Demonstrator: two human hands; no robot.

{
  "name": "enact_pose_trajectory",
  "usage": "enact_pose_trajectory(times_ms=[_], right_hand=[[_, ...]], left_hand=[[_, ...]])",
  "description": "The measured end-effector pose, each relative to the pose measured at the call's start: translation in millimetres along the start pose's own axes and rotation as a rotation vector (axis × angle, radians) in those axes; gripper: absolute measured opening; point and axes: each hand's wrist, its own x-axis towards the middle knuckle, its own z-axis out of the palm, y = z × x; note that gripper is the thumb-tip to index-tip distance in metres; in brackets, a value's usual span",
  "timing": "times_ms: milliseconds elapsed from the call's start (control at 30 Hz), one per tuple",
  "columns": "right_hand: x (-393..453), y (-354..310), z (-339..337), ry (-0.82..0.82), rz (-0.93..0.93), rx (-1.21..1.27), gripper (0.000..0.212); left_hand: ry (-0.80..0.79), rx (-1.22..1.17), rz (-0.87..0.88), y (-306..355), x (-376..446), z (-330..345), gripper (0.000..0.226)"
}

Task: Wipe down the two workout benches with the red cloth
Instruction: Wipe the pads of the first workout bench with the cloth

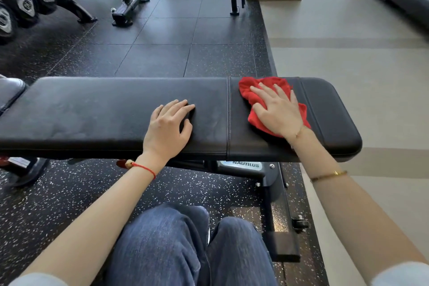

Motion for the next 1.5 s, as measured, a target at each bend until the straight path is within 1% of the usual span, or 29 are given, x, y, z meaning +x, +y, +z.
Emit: enact_pose_trajectory(times_ms=[67,100,167,233,333,467,533,600,667,733,800,867,967,1033,1133,1233,1300,1400,1433,1500], right_hand=[[20.7,-9.9,-0.9,-0.028,0.048,-0.006,0.053],[26.6,-18.9,0.9,-0.043,0.035,-0.015,0.053],[25.7,-41.3,7.1,-0.059,-0.045,-0.024,0.054],[9.4,-60.2,14.9,-0.042,-0.158,-0.014,0.053],[-22.8,-64.0,19.6,-0.013,-0.263,-0.005,0.053],[-46.1,-33.0,13.7,0.035,-0.240,-0.008,0.052],[-45.4,-14.1,9.3,0.067,-0.170,-0.007,0.052],[-32.3,2.9,4.6,0.085,-0.063,-0.019,0.051],[-10.8,10.0,-1.1,0.068,0.041,-0.017,0.052],[8.5,4.2,-3.1,0.043,0.075,-0.002,0.052],[16.5,-11.3,0.1,0.017,0.032,-0.003,0.053],[11.1,-28.0,5.2,0.001,-0.054,-0.010,0.052],[-14.9,-39.2,9.7,-0.006,-0.155,-0.017,0.052],[-37.1,-35.6,10.0,0.010,-0.170,-0.011,0.053],[-69.5,-15.8,10.1,0.102,-0.101,-0.026,0.053],[-80.6,15.8,3.7,0.208,0.087,-0.007,0.053],[-71.7,38.4,-3.2,0.239,0.219,0.010,0.051],[-41.8,61.5,-15.7,0.176,0.343,0.022,0.050],[-30.5,62.9,-19.3,0.138,0.347,0.023,0.051],[-12.9,54.9,-22.7,0.072,0.285,-0.005,0.051]], left_hand=[[0.003,0.003,-0.001,1.1,0.5,-0.1,0.039],[0.005,0.005,-0.001,1.1,0.5,-0.2,0.039],[0.006,0.008,-0.002,0.2,0.8,-0.6,0.039],[0.004,0.009,-0.005,-0.1,1.3,-0.9,0.039],[-0.002,0.004,-0.007,-0.2,1.1,-1.0,0.040],[-0.019,0.005,0.000,-0.7,0.9,-1.4,0.040],[-0.026,0.014,0.006,-0.9,0.6,-1.8,0.040],[-0.035,0.028,0.008,-0.1,1.2,-2.8,0.040],[-0.042,0.033,-0.001,2.2,2.8,-3.9,0.040],[-0.044,0.034,-0.009,5.6,4.1,-3.9,0.038],[-0.049,0.036,-0.005,7.2,4.5,-3.5,0.037],[-0.042,0.009,-0.026,9.3,5.3,-2.7,0.036],[-0.010,-0.041,-0.048,23.1,10.2,0.9,0.033],[0.000,-0.042,-0.027,37.5,13.7,5.8,0.031],[-0.005,-0.034,-0.004,50.5,17.7,14.6,0.029],[0.001,-0.018,-0.011,50.3,17.3,20.5,0.029],[0.006,-0.016,-0.007,49.6,16.2,22.2,0.030],[0.005,-0.005,-0.005,51.7,15.6,24.1,0.031],[0.007,-0.001,-0.008,52.0,15.9,24.3,0.031],[0.010,0.003,-0.012,52.3,16.2,24.0,0.031]])
